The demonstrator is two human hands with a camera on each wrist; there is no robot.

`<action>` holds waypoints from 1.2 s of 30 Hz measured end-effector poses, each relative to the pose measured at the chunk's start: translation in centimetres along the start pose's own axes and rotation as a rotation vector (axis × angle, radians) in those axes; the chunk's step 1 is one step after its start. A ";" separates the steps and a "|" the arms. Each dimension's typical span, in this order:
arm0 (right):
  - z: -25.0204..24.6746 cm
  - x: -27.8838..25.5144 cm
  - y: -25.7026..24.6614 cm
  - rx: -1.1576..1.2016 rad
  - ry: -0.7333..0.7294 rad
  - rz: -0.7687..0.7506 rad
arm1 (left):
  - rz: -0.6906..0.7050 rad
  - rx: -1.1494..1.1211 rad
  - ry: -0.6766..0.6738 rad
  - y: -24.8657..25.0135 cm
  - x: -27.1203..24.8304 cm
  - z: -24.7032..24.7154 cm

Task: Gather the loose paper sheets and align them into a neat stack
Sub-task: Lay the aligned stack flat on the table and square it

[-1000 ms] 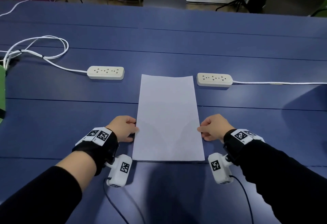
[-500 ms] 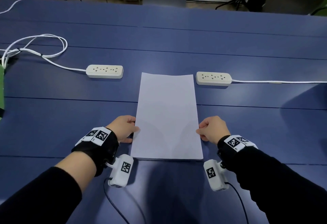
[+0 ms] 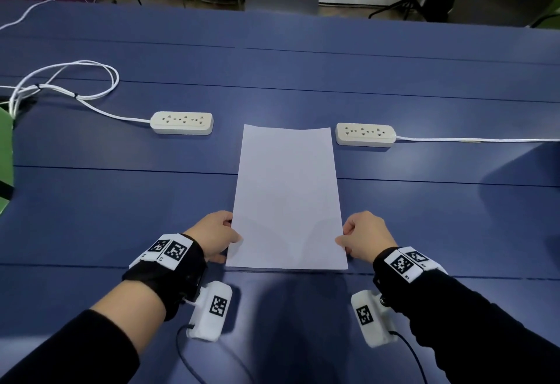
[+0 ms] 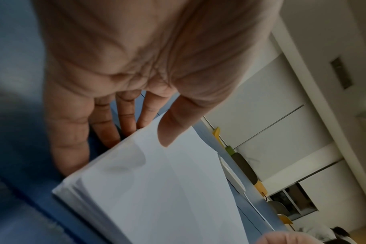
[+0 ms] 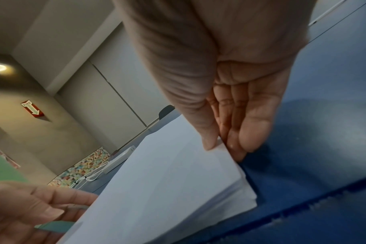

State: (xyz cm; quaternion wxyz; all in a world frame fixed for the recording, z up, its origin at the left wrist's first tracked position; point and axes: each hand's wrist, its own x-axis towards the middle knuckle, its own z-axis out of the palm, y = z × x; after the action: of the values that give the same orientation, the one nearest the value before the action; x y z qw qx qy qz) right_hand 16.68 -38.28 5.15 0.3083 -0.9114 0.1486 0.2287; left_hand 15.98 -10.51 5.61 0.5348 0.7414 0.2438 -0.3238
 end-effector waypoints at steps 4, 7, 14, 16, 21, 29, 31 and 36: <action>0.0 0.0 0.0 -0.021 0.007 0.001 | -0.001 0.000 -0.010 0.1 -0.2 0.1; 0.0 0.0 0.0 -0.036 0.008 -0.003 | 0.003 -0.014 -0.011 0.2 -0.4 0.3; 0.3 0.1 0.1 -0.061 0.030 -0.004 | -0.010 -0.029 0.003 0.1 -0.3 0.3; 0.4 0.1 0.0 -0.085 0.037 -0.004 | -0.015 -0.026 0.000 0.0 -0.2 0.3; 0.4 0.1 -0.1 -0.115 0.041 0.002 | -0.018 -0.036 0.011 0.0 -0.2 0.4; 0.4 -0.5 0.1 -0.109 0.048 0.002 | 0.004 0.022 0.062 0.0 -0.3 0.7; 0.3 -0.7 0.1 -0.101 0.044 0.004 | 0.044 0.080 0.100 -0.2 -0.1 0.7; 0.4 -1.7 1.2 -0.053 0.041 -0.017 | 0.226 0.254 0.271 -1.5 0.3 0.5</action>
State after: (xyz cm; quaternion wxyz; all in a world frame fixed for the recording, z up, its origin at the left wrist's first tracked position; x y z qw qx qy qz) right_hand 14.58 -38.73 5.13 0.2827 -0.9250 0.1411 0.2111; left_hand 15.01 -10.51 4.35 0.4321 0.8624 0.1859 -0.1870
